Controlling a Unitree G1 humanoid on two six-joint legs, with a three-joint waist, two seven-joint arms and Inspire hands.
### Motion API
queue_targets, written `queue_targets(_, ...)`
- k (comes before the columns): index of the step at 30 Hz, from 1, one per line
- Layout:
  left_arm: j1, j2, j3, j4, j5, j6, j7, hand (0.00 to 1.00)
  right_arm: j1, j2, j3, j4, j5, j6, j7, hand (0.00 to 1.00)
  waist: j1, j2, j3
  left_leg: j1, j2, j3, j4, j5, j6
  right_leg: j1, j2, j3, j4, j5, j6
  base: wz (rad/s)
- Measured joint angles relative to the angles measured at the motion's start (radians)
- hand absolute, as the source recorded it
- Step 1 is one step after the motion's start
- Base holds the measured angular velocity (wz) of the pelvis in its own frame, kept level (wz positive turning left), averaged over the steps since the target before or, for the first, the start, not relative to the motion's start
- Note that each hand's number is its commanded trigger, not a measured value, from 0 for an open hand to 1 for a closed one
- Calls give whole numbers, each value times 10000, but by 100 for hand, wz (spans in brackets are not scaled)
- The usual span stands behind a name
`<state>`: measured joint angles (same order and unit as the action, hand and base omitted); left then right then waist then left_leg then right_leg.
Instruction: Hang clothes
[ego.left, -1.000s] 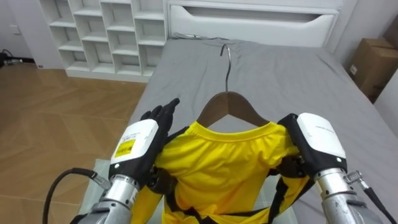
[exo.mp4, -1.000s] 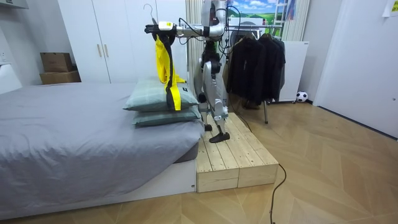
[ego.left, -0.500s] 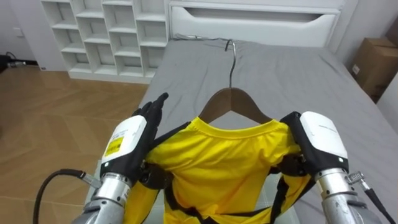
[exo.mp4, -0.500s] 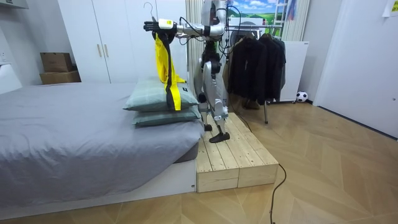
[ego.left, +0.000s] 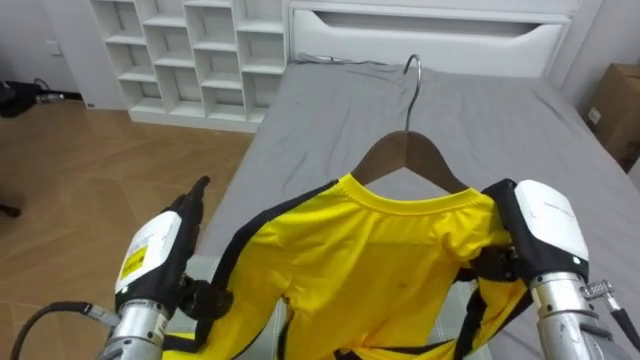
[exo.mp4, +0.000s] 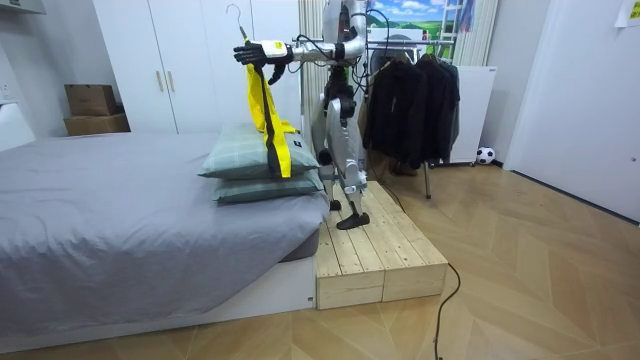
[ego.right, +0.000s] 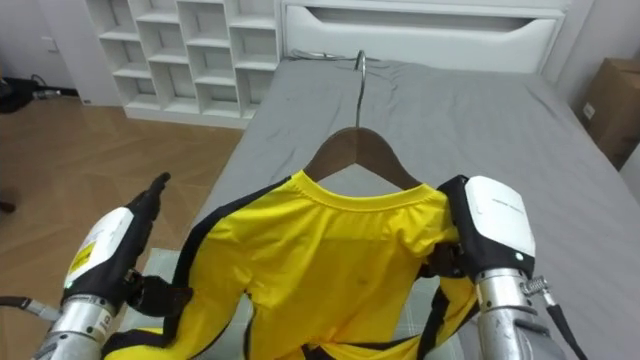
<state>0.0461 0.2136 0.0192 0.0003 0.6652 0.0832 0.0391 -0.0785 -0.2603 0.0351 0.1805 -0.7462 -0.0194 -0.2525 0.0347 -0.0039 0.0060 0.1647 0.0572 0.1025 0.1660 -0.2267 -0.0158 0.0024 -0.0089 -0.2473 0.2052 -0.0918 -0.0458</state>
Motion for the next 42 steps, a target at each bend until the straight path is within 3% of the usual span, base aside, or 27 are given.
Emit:
queue_targets(4, 85, 0, 190, 249, -77, 3, 238, 0, 0, -23, -7, 1, 18, 0, -363, 100, -20, 69, -60, 23, -8, -11, 1, 1, 2, 30, -11, -15, 7, 0, 2, 0)
queue_targets(14, 746, -12, 193, 711, -625, 0, 224, 0, 1, -145, -209, 0, 137, -4, -505, 100, -16, 80, -80, -27, -6, -3, 19, 1, 3, 15, -21, -41, 2, -22, 29, 1)
queue_targets(17, 794, -12, 194, 1290, -858, 16, 135, 0, 1, -274, -213, -3, 397, -4, -574, 100, -10, 132, -130, -26, -7, 1, 19, 2, 3, 22, -24, -44, 3, -21, 30, 0)
queue_targets(23, 854, -187, 471, 2769, -853, 27, 25, 0, 12, -280, -709, -284, 420, -6, -626, 100, -10, 136, -139, 49, -29, 15, 7, 2, 3, -11, -41, -10, 237, -157, 46, 0)
queue_targets(26, 1165, -216, 635, 3276, -894, 30, 206, 0, 13, -386, -940, -437, 536, -20, -724, 100, -15, 136, -138, 85, -8, 21, -3, 2, 3, 29, -26, -15, 180, -159, 39, 0)
queue_targets(36, 1901, -273, 1082, 4785, -2209, -212, 673, 0, 26, -460, -1035, -444, 632, -17, -760, 100, 103, 50, -79, 138, -7, 27, -99, 2, 2, 48, 22, 13, 164, -164, 43, 0)
queue_targets(42, 2040, -316, 1621, 6112, -3877, -257, 674, 0, 82, -461, -1043, -1041, 734, -6, -717, 100, 275, -32, -76, 115, 15, 20, -150, 2, 2, -8, 75, 22, 160, -198, 40, 0)
